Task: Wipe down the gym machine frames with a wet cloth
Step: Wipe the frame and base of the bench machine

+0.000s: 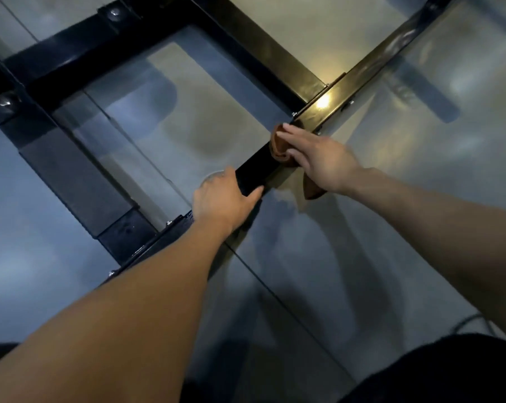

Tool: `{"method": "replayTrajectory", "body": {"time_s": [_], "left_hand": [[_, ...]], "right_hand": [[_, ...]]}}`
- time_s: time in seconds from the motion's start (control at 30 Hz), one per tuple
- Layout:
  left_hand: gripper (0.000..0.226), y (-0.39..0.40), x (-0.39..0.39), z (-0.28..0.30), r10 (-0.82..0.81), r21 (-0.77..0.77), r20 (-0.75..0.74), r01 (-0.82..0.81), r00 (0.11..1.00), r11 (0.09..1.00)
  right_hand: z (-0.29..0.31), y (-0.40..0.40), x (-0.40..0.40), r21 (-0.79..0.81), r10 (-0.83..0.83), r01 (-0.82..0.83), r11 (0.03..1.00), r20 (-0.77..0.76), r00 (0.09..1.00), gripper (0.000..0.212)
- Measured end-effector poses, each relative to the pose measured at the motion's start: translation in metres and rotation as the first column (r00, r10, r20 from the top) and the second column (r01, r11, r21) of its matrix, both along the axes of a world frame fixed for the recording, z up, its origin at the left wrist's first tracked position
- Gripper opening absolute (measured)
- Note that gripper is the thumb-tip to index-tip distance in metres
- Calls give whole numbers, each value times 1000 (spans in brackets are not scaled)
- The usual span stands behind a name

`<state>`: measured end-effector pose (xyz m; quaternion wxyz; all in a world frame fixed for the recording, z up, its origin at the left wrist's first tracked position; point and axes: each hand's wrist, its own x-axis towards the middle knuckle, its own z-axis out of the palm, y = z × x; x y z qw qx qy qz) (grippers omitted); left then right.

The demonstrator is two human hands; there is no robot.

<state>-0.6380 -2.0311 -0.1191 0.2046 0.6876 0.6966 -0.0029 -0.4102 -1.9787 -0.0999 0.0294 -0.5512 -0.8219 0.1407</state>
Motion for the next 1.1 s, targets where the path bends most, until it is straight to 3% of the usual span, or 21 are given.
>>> {"method": "replayTrajectory", "body": {"time_s": [0.1,0.27,0.3,0.4,0.47,0.67,0.73,0.87,0.97,1.1], "left_hand": [[61,0,1,-2,-9,46,-2,10,1000,999],[58,0,4,2,-16,-4,-6,16,1000,1000],[60,1,5,2,-21,-2,-9,21,1000,1000],[63,1,5,0,-23,8,-13,23,1000,1000],[65,1,3,-1,-20,4,-26,20,999,1000],[63,1,6,3,-11,-7,-33,11,999,1000],[64,2,6,3,-26,-1,-55,26,998,1000],[65,2,4,-2,-52,5,-94,52,994,999],[64,3,4,-1,-52,-17,-84,51,995,999],[66,2,2,-2,-63,16,-95,65,994,998]], "right_hand": [[-3,11,7,11,-200,200,980,-47,979,50],[-14,-31,-18,-10,182,-185,983,-129,975,49],[-14,-24,-9,-8,143,-145,989,-131,981,48],[-12,3,11,-23,-223,223,975,-205,953,47],[-10,5,4,-24,-330,331,943,-184,926,49],[-10,-22,-4,-23,31,-34,999,-83,996,51],[-11,-1,16,21,-86,89,996,-124,989,50],[-7,20,20,30,-411,425,905,-205,888,46],[-11,-8,-8,39,-332,357,933,-285,899,45],[-4,4,10,23,-295,311,950,-259,920,44]]}}
